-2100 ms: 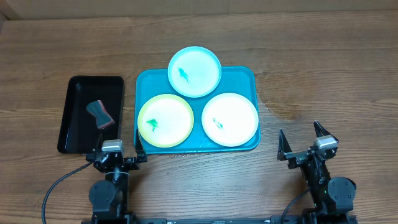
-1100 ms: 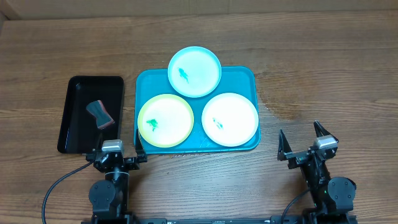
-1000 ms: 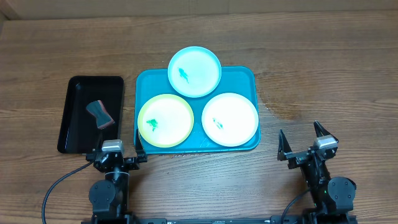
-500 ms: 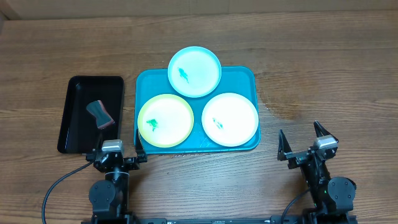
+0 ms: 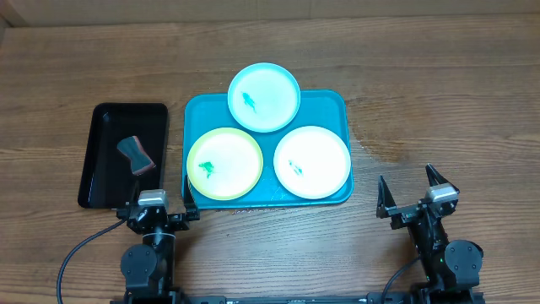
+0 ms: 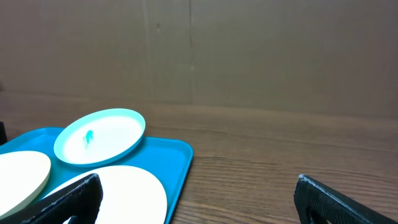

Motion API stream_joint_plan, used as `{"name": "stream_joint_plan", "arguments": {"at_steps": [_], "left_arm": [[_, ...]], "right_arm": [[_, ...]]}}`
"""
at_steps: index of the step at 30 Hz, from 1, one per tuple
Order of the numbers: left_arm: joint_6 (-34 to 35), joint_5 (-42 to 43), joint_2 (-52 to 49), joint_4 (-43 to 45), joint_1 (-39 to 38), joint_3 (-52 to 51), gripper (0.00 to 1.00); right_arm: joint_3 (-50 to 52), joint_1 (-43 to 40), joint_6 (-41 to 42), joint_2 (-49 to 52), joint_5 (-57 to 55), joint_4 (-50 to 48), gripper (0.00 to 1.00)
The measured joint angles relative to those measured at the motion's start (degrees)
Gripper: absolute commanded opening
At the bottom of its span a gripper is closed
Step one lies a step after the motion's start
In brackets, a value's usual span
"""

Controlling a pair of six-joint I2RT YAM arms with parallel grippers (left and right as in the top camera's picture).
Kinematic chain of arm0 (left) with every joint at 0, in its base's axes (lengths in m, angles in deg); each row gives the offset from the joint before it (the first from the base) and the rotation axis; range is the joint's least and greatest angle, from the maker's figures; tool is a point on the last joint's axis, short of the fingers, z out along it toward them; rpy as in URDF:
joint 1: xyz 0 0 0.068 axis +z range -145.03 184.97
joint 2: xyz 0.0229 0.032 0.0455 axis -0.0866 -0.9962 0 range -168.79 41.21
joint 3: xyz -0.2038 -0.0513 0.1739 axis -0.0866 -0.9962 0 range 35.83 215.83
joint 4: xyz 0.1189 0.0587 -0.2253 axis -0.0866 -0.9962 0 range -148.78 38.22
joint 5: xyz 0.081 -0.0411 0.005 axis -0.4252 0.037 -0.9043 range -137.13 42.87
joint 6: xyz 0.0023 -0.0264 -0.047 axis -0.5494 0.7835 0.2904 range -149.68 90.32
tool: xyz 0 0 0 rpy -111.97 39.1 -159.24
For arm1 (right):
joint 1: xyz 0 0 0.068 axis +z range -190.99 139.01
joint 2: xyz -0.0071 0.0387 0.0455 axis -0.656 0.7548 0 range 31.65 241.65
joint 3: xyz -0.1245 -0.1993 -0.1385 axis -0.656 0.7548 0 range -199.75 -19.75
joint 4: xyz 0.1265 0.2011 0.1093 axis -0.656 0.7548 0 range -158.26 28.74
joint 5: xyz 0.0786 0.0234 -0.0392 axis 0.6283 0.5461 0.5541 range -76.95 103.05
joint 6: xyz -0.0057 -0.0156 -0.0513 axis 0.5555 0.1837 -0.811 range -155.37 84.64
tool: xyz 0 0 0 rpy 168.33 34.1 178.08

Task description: Clean dirty plates on tray and stack at the side

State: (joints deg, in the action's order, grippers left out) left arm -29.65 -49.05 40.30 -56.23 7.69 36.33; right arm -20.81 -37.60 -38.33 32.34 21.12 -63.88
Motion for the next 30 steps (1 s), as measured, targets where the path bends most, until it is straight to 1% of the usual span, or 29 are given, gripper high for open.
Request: {"name": "stream_joint_plan", "arguments": {"at_steps": [24,27,30], "left_arm": [[0.1,0.2,0.0,0.0,0.0,0.0,1.00],[2.0,2.2,0.0,0.1,0.0,0.0,1.00],[5.7,5.0,0.0,0.5,0.0,0.0,1.00]], "right_arm": [[0.0,0.0,0.0,0.0,0.0,0.0,1.00],[0.0,0.0,0.0,0.0,0.0,0.0,1.00],[0.0,0.0,0.0,0.0,0.0,0.0,1.00]]}}
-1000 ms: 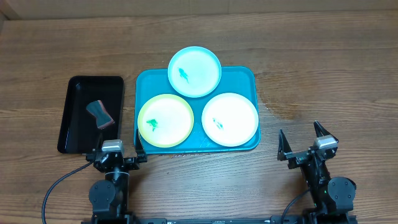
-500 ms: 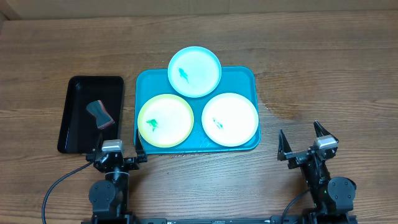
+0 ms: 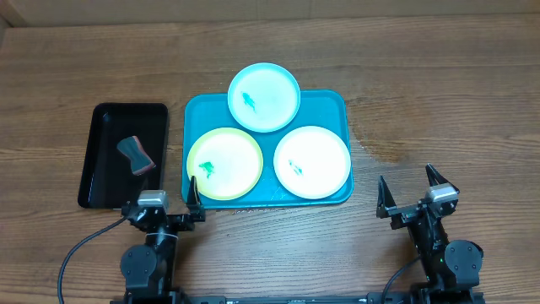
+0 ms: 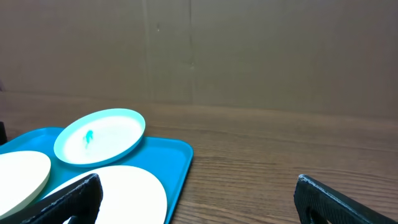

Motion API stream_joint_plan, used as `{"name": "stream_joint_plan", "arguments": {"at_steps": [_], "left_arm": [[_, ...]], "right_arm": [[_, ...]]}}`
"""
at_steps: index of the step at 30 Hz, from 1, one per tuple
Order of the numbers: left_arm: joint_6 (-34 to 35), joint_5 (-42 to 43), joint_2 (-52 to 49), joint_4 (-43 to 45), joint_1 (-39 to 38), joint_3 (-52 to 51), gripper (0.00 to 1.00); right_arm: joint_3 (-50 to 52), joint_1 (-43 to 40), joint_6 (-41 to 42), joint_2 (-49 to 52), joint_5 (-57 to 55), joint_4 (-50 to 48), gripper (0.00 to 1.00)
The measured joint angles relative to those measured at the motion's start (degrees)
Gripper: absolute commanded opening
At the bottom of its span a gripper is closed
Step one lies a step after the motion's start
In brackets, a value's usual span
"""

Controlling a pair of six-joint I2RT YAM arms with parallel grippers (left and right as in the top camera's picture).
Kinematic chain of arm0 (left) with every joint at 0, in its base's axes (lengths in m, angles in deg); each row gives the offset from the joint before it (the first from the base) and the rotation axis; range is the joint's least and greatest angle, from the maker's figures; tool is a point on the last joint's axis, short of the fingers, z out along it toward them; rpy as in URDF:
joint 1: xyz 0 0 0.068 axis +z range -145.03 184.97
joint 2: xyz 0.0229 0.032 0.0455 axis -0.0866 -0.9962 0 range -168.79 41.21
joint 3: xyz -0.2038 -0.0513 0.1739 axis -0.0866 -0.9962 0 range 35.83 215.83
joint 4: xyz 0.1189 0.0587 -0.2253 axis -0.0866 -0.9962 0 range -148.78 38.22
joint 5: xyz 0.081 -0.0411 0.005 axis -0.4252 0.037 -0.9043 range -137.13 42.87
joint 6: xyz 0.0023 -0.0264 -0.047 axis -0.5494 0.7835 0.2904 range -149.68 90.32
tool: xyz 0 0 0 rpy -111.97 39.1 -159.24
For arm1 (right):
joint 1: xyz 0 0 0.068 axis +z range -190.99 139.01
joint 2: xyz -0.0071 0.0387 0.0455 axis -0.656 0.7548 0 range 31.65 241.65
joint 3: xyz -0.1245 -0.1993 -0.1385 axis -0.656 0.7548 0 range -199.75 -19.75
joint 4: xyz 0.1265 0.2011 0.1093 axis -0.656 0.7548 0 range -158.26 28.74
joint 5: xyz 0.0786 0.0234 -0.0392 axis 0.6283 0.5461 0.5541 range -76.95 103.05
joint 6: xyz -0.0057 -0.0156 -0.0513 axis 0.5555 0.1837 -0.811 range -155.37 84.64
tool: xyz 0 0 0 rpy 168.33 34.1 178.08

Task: Clean dirty plates on tray and stack at the side
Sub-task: 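Move the left gripper over the black tray toward the sponge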

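Observation:
Three dirty plates lie on the blue tray [image 3: 333,103]: a light blue plate [image 3: 263,97] at the far edge, a yellow-green plate [image 3: 224,164] near left, and a white plate [image 3: 311,161] near right, each with a green smear. The right wrist view shows the light blue plate [image 4: 99,137], the white plate [image 4: 124,193] and the tray [image 4: 177,155]. My left gripper [image 3: 160,201] stands open at the tray's near-left corner, one finger at the yellow-green plate's rim. To the right of the tray, my right gripper [image 3: 409,190] [image 4: 205,205] is open and empty over bare wood.
A black tray [image 3: 101,181] left of the blue one holds a dark sponge [image 3: 137,154] with a red side. A cardboard wall [image 4: 249,50] stands behind the wooden table [image 3: 439,101].
My left gripper has shifted slightly forward, so its right finger now reaches over the blue tray's near-left edge. The right gripper and the plates have not moved.

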State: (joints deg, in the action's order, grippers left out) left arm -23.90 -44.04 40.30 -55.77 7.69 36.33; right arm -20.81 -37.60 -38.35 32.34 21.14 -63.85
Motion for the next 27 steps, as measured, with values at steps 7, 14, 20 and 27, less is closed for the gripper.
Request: {"name": "stream_joint_plan", "arguments": {"at_steps": [7,14,20,27], "left_arm": [[8.2,3.9,0.0,8.7,0.0,0.0,1.00],[9.8,4.5,0.0,22.2,0.0,0.1,1.00],[7.3,0.6,-0.5,21.3,0.0,4.2,1.00],[1.7,-3.0,-13.9,6.5,0.0,22.4,1.00]], "right_arm": [[0.0,0.0,0.0,0.0,0.0,-0.1,1.00],[0.0,0.0,0.0,0.0,0.0,0.0,1.00],[0.0,0.0,0.0,0.0,0.0,0.0,1.00],[0.0,0.0,0.0,-0.1,0.0,0.0,1.00]]}}
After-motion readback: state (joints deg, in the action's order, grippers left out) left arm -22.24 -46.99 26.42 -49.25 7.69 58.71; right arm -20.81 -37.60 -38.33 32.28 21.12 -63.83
